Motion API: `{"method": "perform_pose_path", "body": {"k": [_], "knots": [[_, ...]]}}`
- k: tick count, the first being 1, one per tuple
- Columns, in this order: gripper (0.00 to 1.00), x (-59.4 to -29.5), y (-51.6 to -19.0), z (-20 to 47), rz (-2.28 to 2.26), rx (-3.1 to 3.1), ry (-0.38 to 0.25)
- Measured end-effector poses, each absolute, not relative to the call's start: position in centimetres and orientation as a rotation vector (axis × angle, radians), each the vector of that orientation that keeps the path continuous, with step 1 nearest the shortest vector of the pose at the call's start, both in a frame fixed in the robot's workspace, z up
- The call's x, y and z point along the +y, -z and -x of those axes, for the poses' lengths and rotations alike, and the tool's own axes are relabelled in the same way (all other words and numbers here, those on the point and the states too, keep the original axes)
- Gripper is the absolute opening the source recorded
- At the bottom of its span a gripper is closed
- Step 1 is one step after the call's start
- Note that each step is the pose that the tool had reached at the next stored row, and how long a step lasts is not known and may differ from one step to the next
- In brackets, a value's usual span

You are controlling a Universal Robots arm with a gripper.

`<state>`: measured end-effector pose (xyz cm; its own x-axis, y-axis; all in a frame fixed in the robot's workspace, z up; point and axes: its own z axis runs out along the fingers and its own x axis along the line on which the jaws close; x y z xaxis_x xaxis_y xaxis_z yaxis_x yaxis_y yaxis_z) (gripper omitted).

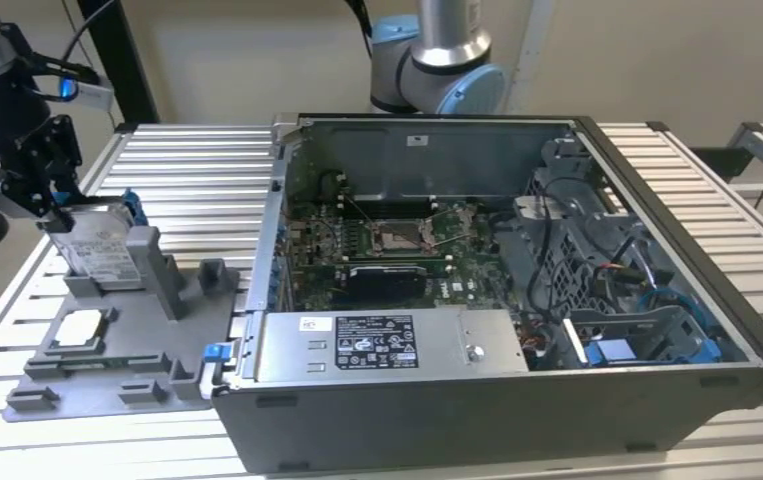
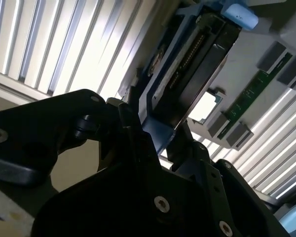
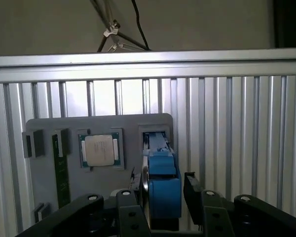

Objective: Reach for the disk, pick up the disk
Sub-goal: 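Pick up the disk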

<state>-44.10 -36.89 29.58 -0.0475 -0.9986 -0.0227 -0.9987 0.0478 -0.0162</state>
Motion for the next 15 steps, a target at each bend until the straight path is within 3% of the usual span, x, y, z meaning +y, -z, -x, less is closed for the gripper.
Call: {"method": "perform_pose_path", "body": {"k": [15], "knots": [[1.0,-36.7,-27.9,44.3,2.148,2.254,-0.006]]}}
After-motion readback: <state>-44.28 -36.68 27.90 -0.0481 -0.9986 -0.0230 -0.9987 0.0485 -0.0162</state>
